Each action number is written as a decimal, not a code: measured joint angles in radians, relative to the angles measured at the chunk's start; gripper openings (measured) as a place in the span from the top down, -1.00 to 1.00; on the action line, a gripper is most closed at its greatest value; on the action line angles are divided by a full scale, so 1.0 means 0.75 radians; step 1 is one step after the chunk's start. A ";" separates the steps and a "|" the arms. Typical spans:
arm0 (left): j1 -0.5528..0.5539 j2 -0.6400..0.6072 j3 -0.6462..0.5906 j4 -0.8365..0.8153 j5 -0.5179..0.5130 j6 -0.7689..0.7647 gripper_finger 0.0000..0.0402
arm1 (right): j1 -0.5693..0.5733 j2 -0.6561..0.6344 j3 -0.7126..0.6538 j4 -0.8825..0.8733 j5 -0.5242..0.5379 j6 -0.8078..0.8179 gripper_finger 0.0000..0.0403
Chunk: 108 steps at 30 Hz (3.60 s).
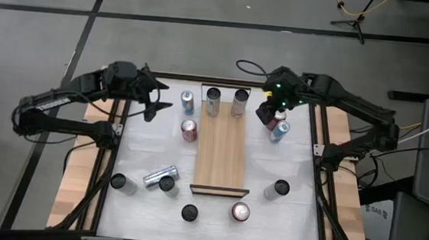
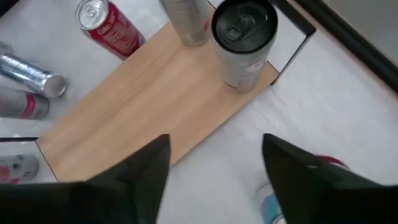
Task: Place canned beverage on shelf
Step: Put the red black soda can on the shelf
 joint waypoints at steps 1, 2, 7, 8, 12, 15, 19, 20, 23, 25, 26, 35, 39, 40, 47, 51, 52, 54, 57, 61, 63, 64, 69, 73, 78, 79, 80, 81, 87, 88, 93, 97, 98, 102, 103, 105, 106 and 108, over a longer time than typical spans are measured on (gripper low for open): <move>0.000 -0.005 -0.006 0.002 -0.001 0.000 -0.56 | 0.000 0.006 -0.001 0.001 -0.002 0.003 -0.33; 0.000 -0.008 -0.011 0.005 -0.001 0.000 -0.56 | 0.000 0.013 -0.001 0.004 -0.002 0.004 -0.40; 0.000 -0.007 -0.013 0.010 -0.001 0.010 -0.56 | 0.000 0.016 -0.001 0.009 -0.015 0.005 -0.62; 0.000 -0.007 -0.013 0.010 -0.001 0.010 -0.56 | 0.000 0.016 -0.001 0.009 -0.016 0.006 -0.64; 0.000 -0.006 -0.013 0.009 0.000 0.010 -0.56 | 0.000 0.016 -0.001 0.009 -0.038 0.006 -0.67; 0.000 -0.006 -0.013 0.009 0.001 0.010 -0.56 | 0.000 0.016 -0.001 0.006 -0.011 0.073 -0.67; 0.000 -0.006 -0.013 0.009 0.001 0.010 -0.56 | -0.029 0.016 -0.001 -0.076 0.121 0.292 -0.67; 0.000 -0.006 -0.013 0.009 0.001 0.010 -0.56 | -0.046 0.016 -0.001 -0.115 0.141 0.346 -0.67; 0.000 -0.006 -0.013 0.008 0.002 0.005 -0.56 | -0.115 0.016 -0.003 -0.247 0.178 0.546 -0.67; 0.000 -0.006 -0.013 0.008 0.002 0.002 -0.56 | -0.159 0.016 -0.017 -0.306 0.188 0.704 -0.67; 0.000 -0.006 -0.013 0.008 0.002 0.001 -0.56 | -0.181 0.018 -0.024 -0.327 0.193 0.762 -0.66; 0.000 -0.006 -0.013 0.007 0.004 -0.002 -0.56 | -0.257 0.019 -0.153 -0.197 0.210 0.890 -0.66; 0.000 -0.006 -0.013 0.007 0.005 -0.003 -0.56 | -0.253 0.019 -0.235 -0.199 0.211 0.993 -0.66; 0.000 -0.006 -0.013 0.007 0.004 -0.003 -0.56 | -0.253 0.019 -0.253 -0.199 0.216 1.024 -0.66; 0.000 -0.006 -0.013 0.007 0.005 -0.004 -0.56 | -0.253 0.019 -0.331 -0.151 0.236 1.136 -0.66; 0.000 -0.006 -0.013 0.007 0.005 -0.005 -0.56 | -0.253 0.019 -0.373 -0.106 0.253 1.195 -0.66; 0.000 -0.006 -0.013 0.007 0.004 -0.005 -0.56 | -0.253 0.019 -0.386 -0.089 0.264 1.201 -0.66; 0.000 -0.006 -0.013 0.007 0.004 -0.021 -0.56 | -0.253 0.019 -0.413 -0.043 0.271 1.215 -0.66; 0.000 -0.005 -0.013 0.007 0.004 -0.035 -0.56 | -0.253 0.019 -0.447 -0.018 0.271 1.226 -0.66; 0.000 -0.005 -0.013 0.007 0.004 -0.035 -0.56 | -0.253 0.019 -0.480 -0.021 0.284 1.267 -0.66; 0.000 -0.005 -0.013 0.007 0.004 -0.035 -0.56 | -0.253 0.019 -0.495 0.002 0.294 1.280 -0.66; 0.000 -0.005 -0.013 0.007 0.005 -0.035 -0.56 | -0.253 0.019 -0.505 0.015 0.294 1.288 -0.66; 0.000 -0.005 -0.013 0.007 0.004 -0.035 -0.56 | -0.253 0.018 -0.568 0.119 0.290 1.301 -0.66; 0.000 -0.005 -0.013 0.006 0.004 -0.035 -0.56 | -0.253 0.018 -0.604 0.157 0.281 1.310 -0.66; 0.000 -0.005 -0.013 0.006 0.004 -0.035 -0.56 | -0.253 0.018 -0.640 0.170 0.281 1.339 -0.66; 0.000 -0.005 -0.013 0.006 0.004 -0.035 -0.56 | -0.253 0.018 -0.647 0.171 0.281 1.339 -0.66; 0.000 -0.005 -0.013 0.006 0.004 -0.035 -0.56 | -0.253 0.018 -0.654 0.173 0.281 1.338 -0.66; 0.000 -0.005 -0.013 0.006 0.004 -0.035 -0.56 | -0.253 0.018 -0.659 0.180 0.281 1.337 -0.66; 0.000 -0.005 -0.013 0.006 0.004 -0.035 -0.56 | -0.253 0.019 -0.663 0.209 0.327 1.334 -0.66; 0.000 -0.005 -0.013 0.006 0.004 -0.035 -0.56 | -0.253 0.018 -0.663 0.209 0.328 1.333 -0.66; 0.000 -0.005 -0.013 0.006 0.004 -0.035 -0.56 | -0.253 0.019 -0.663 0.207 0.298 1.316 -0.66; 0.000 -0.005 -0.013 0.006 0.004 -0.035 -0.56 | -0.253 0.019 -0.663 0.207 0.283 1.262 -0.66; 0.000 -0.005 -0.013 0.006 0.004 -0.035 -0.56 | -0.253 0.019 -0.663 0.206 0.282 1.258 -0.66; 0.000 -0.005 -0.013 0.006 0.004 -0.035 -0.56 | -0.253 0.019 -0.663 0.207 0.281 1.258 -0.66; 0.000 -0.005 -0.013 0.006 0.004 -0.034 -0.56 | -0.253 0.019 -0.663 0.207 0.281 1.258 -0.66; 0.000 -0.005 -0.013 0.006 0.004 -0.034 -0.56 | -0.253 0.019 -0.663 0.208 0.281 1.258 -0.66; 0.000 -0.005 -0.013 0.006 0.004 -0.034 -0.56 | -0.253 0.019 -0.663 0.208 0.280 1.258 -0.66; 0.000 -0.005 -0.013 0.006 0.004 -0.034 -0.56 | -0.253 0.019 -0.663 0.209 0.281 1.258 -0.66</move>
